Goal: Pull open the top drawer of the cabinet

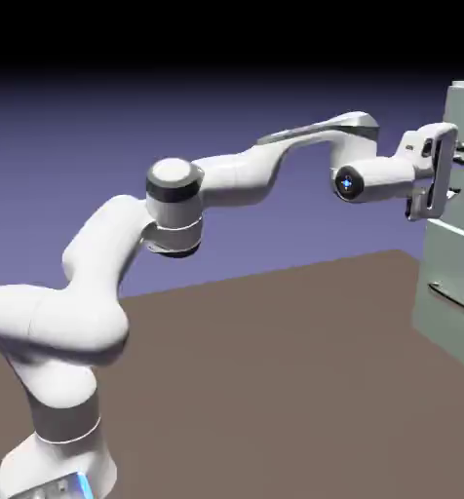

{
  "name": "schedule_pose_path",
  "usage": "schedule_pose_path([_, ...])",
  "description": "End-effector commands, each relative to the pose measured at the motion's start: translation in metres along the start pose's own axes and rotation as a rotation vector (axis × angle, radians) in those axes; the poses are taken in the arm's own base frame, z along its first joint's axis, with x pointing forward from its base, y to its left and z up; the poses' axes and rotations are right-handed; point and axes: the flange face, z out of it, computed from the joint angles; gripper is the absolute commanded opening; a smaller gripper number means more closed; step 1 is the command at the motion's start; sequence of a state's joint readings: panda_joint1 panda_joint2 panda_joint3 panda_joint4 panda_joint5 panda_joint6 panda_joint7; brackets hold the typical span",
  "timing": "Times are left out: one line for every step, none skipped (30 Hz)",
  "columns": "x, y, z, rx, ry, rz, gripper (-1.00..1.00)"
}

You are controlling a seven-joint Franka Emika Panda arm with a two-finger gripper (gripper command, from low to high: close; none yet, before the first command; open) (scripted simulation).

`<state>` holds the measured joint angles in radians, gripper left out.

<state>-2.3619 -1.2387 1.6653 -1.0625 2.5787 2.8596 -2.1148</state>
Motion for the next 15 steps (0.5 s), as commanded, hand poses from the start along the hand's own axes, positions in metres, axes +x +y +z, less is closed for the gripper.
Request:
schedule_pose_path([0.001,0.002,0.004,-0.003,0.001,0.000,0.00])
schedule_pose_path([0.002,0.004,0.008,-0.005,0.002,0.000,0.00])
schedule_pose_path([0.003,0.005,0.012,-0.006,0.003,-0.001,0.00])
schedule_pose_path([0.003,0.005,0.015,-0.006,0.003,-0.001,0.00])
schedule_pose_path([0.003,0.004,0.019,-0.006,0.003,-0.001,0.00])
schedule_pose_path([0.003,0.002,0.023,-0.004,0.003,-0.002,0.00])
schedule_pose_path([0.002,0.000,0.026,-0.001,0.002,-0.002,0.00])
schedule_pose_path([0.000,-0.003,0.030,0.003,0.000,-0.002,0.00])
schedule_pose_path([-0.002,-0.007,0.033,0.008,-0.002,-0.001,0.00])
schedule_pose_path([-0.005,-0.011,0.037,0.014,-0.005,-0.001,0.00])
schedule_pose_path([-0.005,-0.013,0.038,0.016,-0.006,-0.001,0.00])
schedule_pose_path([-0.005,-0.013,0.038,0.016,-0.006,-0.001,-1.00])
schedule_pose_path([-0.005,-0.013,0.038,0.016,-0.006,-0.001,-1.00])
schedule_pose_path([-0.005,-0.012,0.035,0.016,-0.006,-0.001,-1.00])
schedule_pose_path([-0.005,-0.012,0.033,0.016,-0.006,-0.001,-1.00])
